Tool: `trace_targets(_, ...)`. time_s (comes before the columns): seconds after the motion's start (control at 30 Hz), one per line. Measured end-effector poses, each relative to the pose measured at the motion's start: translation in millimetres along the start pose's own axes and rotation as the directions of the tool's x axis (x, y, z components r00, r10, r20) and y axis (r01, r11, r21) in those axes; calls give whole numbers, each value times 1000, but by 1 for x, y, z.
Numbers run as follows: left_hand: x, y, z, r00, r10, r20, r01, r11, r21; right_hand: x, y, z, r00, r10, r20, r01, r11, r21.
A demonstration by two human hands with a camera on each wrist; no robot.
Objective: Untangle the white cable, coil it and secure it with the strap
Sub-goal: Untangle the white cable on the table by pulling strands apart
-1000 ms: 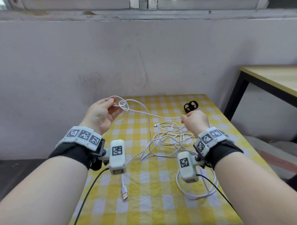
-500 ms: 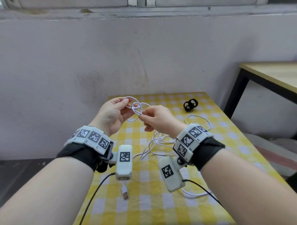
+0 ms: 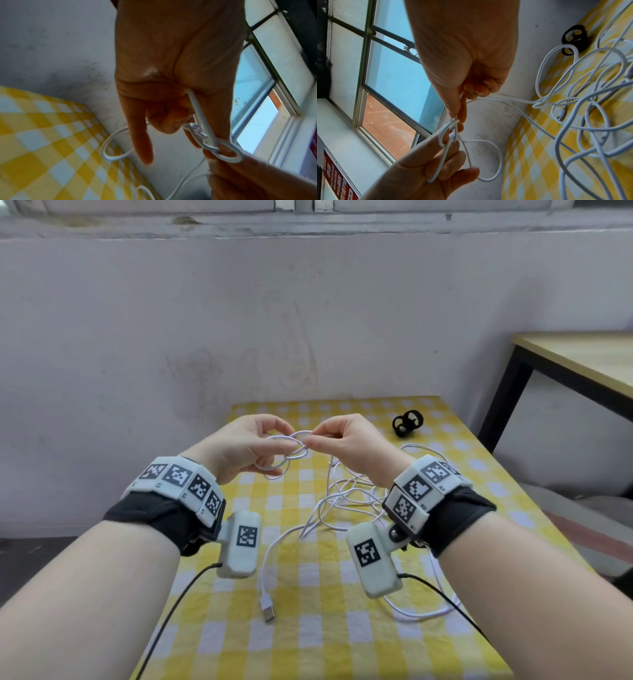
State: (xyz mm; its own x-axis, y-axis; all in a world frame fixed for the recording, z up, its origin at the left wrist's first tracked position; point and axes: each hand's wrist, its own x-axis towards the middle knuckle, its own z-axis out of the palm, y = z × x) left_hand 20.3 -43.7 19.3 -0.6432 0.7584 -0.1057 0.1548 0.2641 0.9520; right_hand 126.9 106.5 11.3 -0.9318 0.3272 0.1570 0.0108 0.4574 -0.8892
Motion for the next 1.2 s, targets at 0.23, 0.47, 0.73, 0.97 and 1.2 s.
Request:
trace_targets(0.23,8,-1,7,962,160,-222,-142,985,95,0,0,-3,999,12,-44,-13,1000,-23)
trace_targets(0.47,22,-11,-2,786,-73,-613,-65,978,-200,2,4,-7,987,9,-158,-18,999,-51)
trace_targets(0.73,18,-18,-25,802,-414,-431,-37,686,-726,1,11,-11,978,45,-205,-50,999,-16)
trace_targets(0.97,9,-14,-28,851,-405,-335,260,878,-402,2,15,-16,973,64,-222,-85,993,-85)
trace_targets(1.2,12,2,-11,895,138,-424,-40,972,231,4,10,-14,972,40,-231,-69,990,-122)
